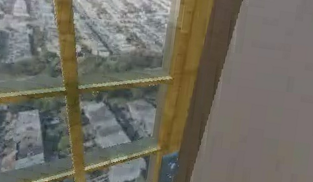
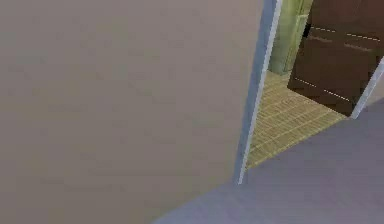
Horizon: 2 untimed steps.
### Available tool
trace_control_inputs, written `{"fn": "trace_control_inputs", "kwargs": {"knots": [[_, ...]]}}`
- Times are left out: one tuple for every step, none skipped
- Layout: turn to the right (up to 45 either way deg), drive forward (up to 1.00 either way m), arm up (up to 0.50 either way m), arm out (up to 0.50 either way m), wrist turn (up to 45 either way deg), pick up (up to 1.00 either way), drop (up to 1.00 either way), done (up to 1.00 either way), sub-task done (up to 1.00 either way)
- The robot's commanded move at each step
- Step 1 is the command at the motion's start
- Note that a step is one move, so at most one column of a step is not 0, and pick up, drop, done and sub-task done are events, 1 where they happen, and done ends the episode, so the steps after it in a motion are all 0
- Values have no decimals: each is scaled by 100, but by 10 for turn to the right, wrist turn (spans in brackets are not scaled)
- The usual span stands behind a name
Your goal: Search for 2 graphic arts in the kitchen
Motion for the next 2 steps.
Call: {"fn": "trace_control_inputs", "kwargs": {"knots": [[450, 0, 0, 0, 0, 0, 0, 0, 0], [450, 0, 0, 0, 0, 0, 0, 0, 0]]}}
